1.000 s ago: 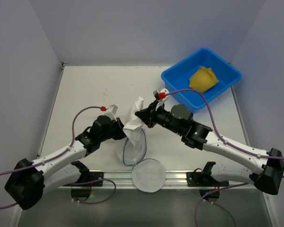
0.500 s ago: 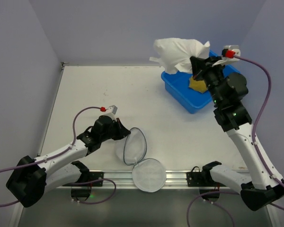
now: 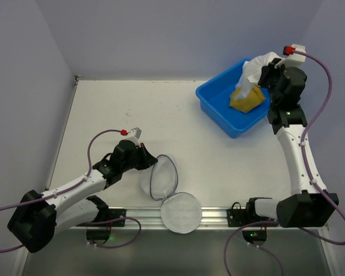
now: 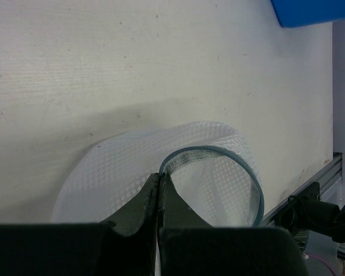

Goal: Unzip the laundry bag and remove the bra

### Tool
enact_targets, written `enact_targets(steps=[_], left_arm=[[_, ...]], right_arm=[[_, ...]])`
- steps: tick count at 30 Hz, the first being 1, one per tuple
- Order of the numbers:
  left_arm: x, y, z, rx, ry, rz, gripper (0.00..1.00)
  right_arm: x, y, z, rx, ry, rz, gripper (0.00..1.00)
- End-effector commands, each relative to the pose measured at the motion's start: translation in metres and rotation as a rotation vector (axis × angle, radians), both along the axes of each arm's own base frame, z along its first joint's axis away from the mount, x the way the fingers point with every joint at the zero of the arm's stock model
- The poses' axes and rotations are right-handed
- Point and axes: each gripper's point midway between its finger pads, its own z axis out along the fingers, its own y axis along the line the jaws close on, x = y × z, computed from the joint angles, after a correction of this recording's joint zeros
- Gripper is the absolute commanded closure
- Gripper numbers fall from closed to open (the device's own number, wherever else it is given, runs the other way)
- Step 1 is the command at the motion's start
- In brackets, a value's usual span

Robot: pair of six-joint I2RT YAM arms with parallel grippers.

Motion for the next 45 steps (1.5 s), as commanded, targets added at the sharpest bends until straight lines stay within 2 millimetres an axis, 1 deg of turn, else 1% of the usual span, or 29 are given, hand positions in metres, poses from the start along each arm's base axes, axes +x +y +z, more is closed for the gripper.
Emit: enact_targets(steps=[1,4,5,8,11,13,14,17,18,19,22,23,25,26,28,29,31,32,34,35,36,37,38,39,40,42,43,44,45], left_arm=[[0.002,0.005,0.0,0.014,-0.018,0.009,1.0],[0.002,0.006,0.002,0.009,-0.022,0.012,1.0],[0.002,0.006,0.002,0.008,-0.025,0.013,1.0],[-0.002,0.012,-0.001,0.03,-0.009,0.025,1.0],[-0.003,0.016,-0.001,0.036,-0.011,0.031,1.0],[-0.004,0.019,-0.003,0.043,-0.006,0.037,1.0],[-0.004,0.019,-0.003,0.041,-0.007,0.041,1.0],[-0.004,0.021,-0.005,0.039,0.0,0.044,1.0],[-0.005,0.021,-0.005,0.04,0.002,0.042,1.0],[-0.005,0.02,-0.005,0.037,0.001,0.039,1.0],[-0.004,0.022,-0.006,0.042,0.002,0.043,1.0],[-0.004,0.022,-0.006,0.042,0.002,0.045,1.0],[-0.003,0.022,-0.005,0.038,0.001,0.044,1.0],[-0.003,0.022,-0.004,0.037,0.0,0.044,1.0],[-0.003,0.021,-0.003,0.034,0.002,0.045,1.0],[-0.002,0.022,-0.003,0.032,0.004,0.048,1.0],[-0.001,0.021,-0.004,0.028,0.009,0.052,1.0],[-0.001,0.02,-0.005,0.025,0.013,0.054,1.0],[0.002,0.017,-0.002,0.007,0.008,0.054,1.0],[0.003,0.016,-0.004,0.001,0.017,0.059,1.0],[0.005,0.015,-0.003,-0.007,0.014,0.066,1.0],[0.01,0.012,0.0,-0.026,0.002,0.07,1.0],[0.014,0.008,0.002,-0.042,0.002,0.077,1.0],[0.017,0.007,0.002,-0.052,0.003,0.076,1.0],[0.019,0.004,0.003,-0.058,0.004,0.071,1.0],[0.027,0.0,0.005,-0.057,0.005,0.073,1.0],[0.031,-0.001,0.007,-0.057,0.002,0.077,1.0],[0.036,-0.001,0.004,-0.047,0.004,0.081,1.0],[0.045,-0.002,0.011,-0.055,-0.011,0.092,1.0]], right_arm=[[0.023,0.0,-0.048,-0.03,0.101,0.021,1.0],[0.038,0.008,-0.082,0.02,0.17,0.054,1.0],[0.047,0.015,-0.103,0.042,0.215,0.085,1.0],[0.064,0.038,-0.136,0.132,0.28,0.189,1.0],[0.078,0.056,-0.158,0.222,0.308,0.264,1.0],[0.08,0.073,-0.163,0.293,0.323,0.343,1.0],[0.083,0.076,-0.167,0.317,0.327,0.354,1.0],[0.091,0.074,-0.196,0.391,0.402,0.298,1.0],[0.094,0.072,-0.215,0.415,0.449,0.271,1.0],[0.097,0.069,-0.223,0.419,0.467,0.244,1.0],[0.094,0.06,-0.258,0.442,0.566,0.16,0.83],[0.09,0.056,-0.265,0.444,0.588,0.126,0.69],[0.082,0.05,-0.259,0.442,0.575,0.096,0.52],[0.08,0.046,-0.251,0.424,0.557,0.083,0.38],[0.076,0.039,-0.225,0.357,0.512,0.077,0.25],[0.068,0.035,-0.199,0.332,0.472,0.074,0.21],[0.06,0.03,-0.167,0.283,0.418,0.068,0.11],[0.047,0.029,-0.145,0.271,0.395,0.072,0.09],[0.03,0.041,-0.127,0.259,0.389,0.124,0.05],[0.018,0.049,-0.127,0.265,0.417,0.153,0.04],[0.002,0.064,-0.114,0.274,0.403,0.223,0.03],[-0.01,0.083,-0.126,0.269,0.437,0.271,0.01],[-0.019,0.092,-0.132,0.267,0.456,0.293,0.01],[-0.03,0.097,-0.133,0.264,0.457,0.303,0.01],[-0.039,0.103,-0.154,0.259,0.504,0.306,0.01],[-0.052,0.106,-0.17,0.304,0.552,0.298,0.01],[-0.067,0.113,-0.186,0.321,0.578,0.33,0.01],[-0.074,0.126,-0.186,0.346,0.559,0.391,0.01],[-0.083,0.136,-0.189,0.376,0.559,0.417,0.01]])
